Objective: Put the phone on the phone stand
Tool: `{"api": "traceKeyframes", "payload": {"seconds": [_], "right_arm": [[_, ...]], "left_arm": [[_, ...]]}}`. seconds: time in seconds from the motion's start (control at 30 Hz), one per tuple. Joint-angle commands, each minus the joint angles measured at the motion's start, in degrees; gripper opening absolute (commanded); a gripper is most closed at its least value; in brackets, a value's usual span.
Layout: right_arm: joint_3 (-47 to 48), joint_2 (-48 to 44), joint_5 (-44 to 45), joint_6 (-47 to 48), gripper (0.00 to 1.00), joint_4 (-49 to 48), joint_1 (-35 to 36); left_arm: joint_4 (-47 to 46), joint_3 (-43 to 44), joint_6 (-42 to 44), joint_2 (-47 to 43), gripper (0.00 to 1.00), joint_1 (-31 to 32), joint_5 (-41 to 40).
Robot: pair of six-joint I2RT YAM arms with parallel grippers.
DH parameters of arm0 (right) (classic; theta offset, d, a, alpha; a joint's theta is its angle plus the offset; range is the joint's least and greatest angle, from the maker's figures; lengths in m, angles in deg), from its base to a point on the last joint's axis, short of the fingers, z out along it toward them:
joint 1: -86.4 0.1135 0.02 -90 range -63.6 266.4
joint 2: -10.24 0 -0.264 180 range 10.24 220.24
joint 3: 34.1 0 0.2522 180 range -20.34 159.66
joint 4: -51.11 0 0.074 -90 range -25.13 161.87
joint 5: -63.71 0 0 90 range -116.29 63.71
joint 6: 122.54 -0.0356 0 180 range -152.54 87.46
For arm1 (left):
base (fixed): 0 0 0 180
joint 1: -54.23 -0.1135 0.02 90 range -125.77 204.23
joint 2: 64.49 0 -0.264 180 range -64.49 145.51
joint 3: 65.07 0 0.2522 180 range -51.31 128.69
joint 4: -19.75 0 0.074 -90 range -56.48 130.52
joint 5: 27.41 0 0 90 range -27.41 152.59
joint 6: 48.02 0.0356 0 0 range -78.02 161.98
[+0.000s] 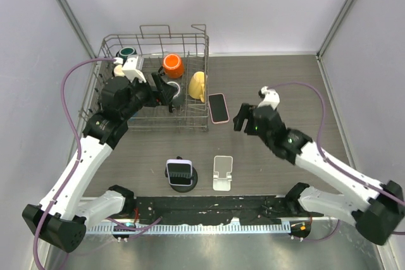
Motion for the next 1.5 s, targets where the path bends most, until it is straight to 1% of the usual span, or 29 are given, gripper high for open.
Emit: {"api": "traceKeyframes", "payload": {"seconds": [0.0, 0.03, 0.1, 0.13, 0.2, 0.23, 0.27, 0.3, 0.33, 0.37, 0.4, 0.43, 0.53, 0.9, 0.97, 1.17, 1.23, 1.27, 1.33, 1.37, 1.47], "right_arm": [[8.0, 13.5, -34.2, 5.0, 0.79, -4.8, -14.4], [9.3, 19.2, -36.9, 5.6, 0.78, -5.5, -18.0], [13.4, 24.7, -39.8, 7.3, 0.80, -6.9, -19.3], [14.8, 29.9, -42.7, 8.3, 0.80, -7.8, -19.9], [19.6, 34.4, -43.7, 9.7, 0.81, -7.9, -20.1], [20.9, 36.8, -45.9, 9.1, 0.80, -9.9, -21.0], [21.4, 39.9, -48.4, 5.8, 0.76, -12.4, -21.7], [21.2, 41.4, -50.9, 3.6, 0.69, -15.2, -22.2], [20.8, 42.9, -55.0, 1.4, 0.50, -21.5, -22.6], [20.7, 45.6, -55.7, -2.8, 0.37, -23.6, -23.1], [21.0, 46.8, -55.8, -4.3, 0.25, -25.1, -23.2], [21.1, 47.7, -55.4, -5.6, 0.12, -27.4, -23.1], [21.4, 51.2, -54.7, -8.4, 0.01, -30.0, -23.1], [24.3, 56.9, -52.9, -6.1, 0.01, -28.9, -20.1], [25.3, 58.0, -51.5, -4.9, 0.01, -27.5, -19.5], [28.4, 60.9, -48.0, -1.6, 0.01, -22.2, -17.9], [29.2, 61.2, -46.5, 0.0, 0.01, -19.7, -17.6], [29.6, 61.3, -44.4, 0.7, 0.01, -19.1, -17.5], [30.5, 60.9, -40.4, 3.4, 0.01, -13.8, -17.6], [30.6, 60.5, -35.7, 4.4, 0.01, -12.5, -17.6], [31.3, 58.7, -28.3, 7.8, 0.01, -7.4, -18.0]], "left_arm": [[-2.9, -0.1, 0.9, -0.6, 0.82, -0.2, 1.0], [-2.9, -0.2, 0.9, -0.5, 0.82, -0.2, 1.0], [-2.8, -0.1, 1.0, -0.4, 0.82, -0.2, 1.1], [-2.7, 0.0, 1.0, -0.4, 0.82, -0.2, 1.1], [-2.5, 0.1, 1.2, 0.0, 0.82, -0.2, 1.0], [-2.5, 0.1, 1.1, 0.0, 0.82, -0.2, 1.0], [-2.5, 0.1, 1.1, 0.1, 0.82, -0.2, 1.1], [-2.4, 0.1, 1.0, 0.1, 0.82, -0.2, 1.2], [-2.5, 0.1, 1.0, 0.2, 0.82, -0.2, 1.2], [-2.6, 0.1, 0.9, 0.1, 0.82, -0.2, 1.3], [-2.6, 0.1, 0.9, 0.1, 0.82, -0.2, 1.3], [-2.6, 0.1, 0.9, 0.1, 0.82, -0.2, 1.4], [-2.5, 0.1, 0.9, 0.0, 0.82, -0.2, 1.4], [-2.4, 0.3, 0.5, 0.8, 0.82, -0.2, 2.3], [-2.3, 0.3, 0.5, 1.0, 0.83, -0.2, 2.3], [-2.0, 0.5, 0.4, 1.1, 0.91, -0.2, 2.0], [-2.0, 0.5, 0.8, 1.0, 1.00, -0.2, 1.8], [-1.8, 0.6, 0.8, 1.0, 1.00, -0.2, 1.7], [-1.6, 0.8, 0.9, 1.0, 1.00, -0.2, 1.4], [-1.7, 0.7, 0.9, 0.9, 1.00, -0.2, 1.3], [-1.5, 0.7, 0.9, 0.9, 1.00, -0.2, 1.4]]}}
